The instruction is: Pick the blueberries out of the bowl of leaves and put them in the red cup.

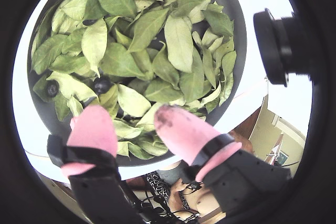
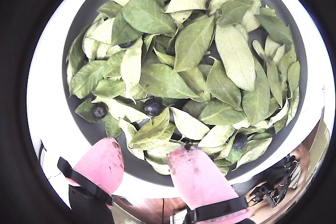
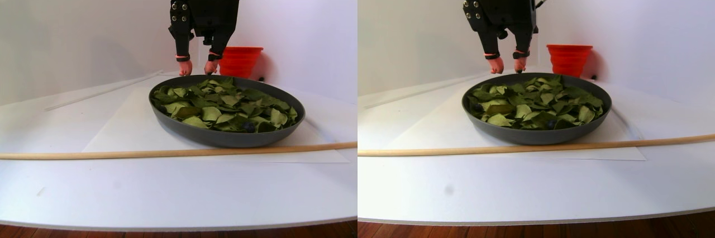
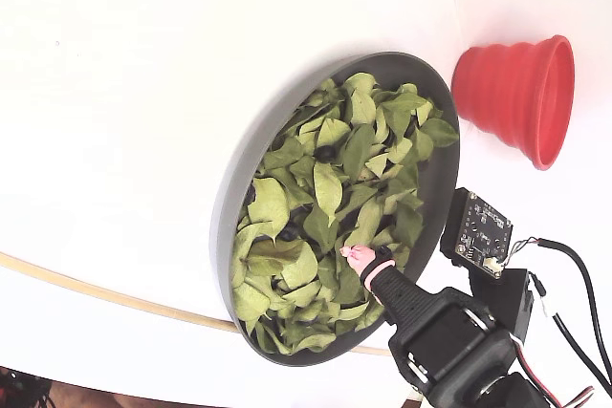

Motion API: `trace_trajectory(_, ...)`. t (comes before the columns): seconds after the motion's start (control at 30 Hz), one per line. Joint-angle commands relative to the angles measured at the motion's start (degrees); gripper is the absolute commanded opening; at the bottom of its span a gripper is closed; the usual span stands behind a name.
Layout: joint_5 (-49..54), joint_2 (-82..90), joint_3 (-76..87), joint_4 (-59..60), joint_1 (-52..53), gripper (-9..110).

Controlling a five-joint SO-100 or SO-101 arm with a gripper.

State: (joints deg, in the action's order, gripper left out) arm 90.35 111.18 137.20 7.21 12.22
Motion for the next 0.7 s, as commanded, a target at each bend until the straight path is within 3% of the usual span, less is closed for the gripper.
trace_trajectory(0.0, -0.7, 0.18, -0.53, -0.88, -0.26, 18)
trace_trajectory(0.67, -1.93, -10.99, -2.9, -8.44, -0.53, 18)
